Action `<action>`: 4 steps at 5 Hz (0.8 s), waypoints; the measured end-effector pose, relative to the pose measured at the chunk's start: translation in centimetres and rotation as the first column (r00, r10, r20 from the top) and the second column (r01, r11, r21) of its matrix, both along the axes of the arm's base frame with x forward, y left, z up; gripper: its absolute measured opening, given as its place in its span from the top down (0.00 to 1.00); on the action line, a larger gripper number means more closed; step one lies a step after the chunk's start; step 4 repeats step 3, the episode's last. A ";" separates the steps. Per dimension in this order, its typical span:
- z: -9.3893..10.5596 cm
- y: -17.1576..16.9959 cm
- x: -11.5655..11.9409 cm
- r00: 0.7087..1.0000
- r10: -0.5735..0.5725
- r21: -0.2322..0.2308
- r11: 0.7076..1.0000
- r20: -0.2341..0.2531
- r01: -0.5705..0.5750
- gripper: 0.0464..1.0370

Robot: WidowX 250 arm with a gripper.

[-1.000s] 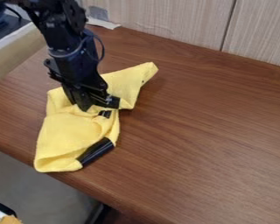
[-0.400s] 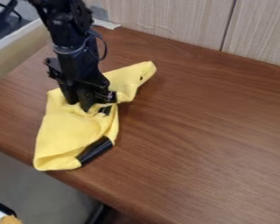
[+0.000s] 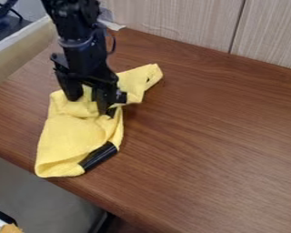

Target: Fold the cloth from top left to right

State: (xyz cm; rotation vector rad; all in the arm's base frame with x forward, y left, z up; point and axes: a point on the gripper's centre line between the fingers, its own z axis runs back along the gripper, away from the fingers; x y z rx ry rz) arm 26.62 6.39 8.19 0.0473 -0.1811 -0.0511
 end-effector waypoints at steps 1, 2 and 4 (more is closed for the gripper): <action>1.6 -0.6 0.3 0.999 -0.025 0.007 1.000 0.036 0.024 0.03; 3.6 -1.0 0.4 0.997 -0.030 0.008 1.000 0.074 0.030 0.04; 7.0 -1.5 0.5 0.992 -0.040 -0.011 0.999 0.117 0.042 0.04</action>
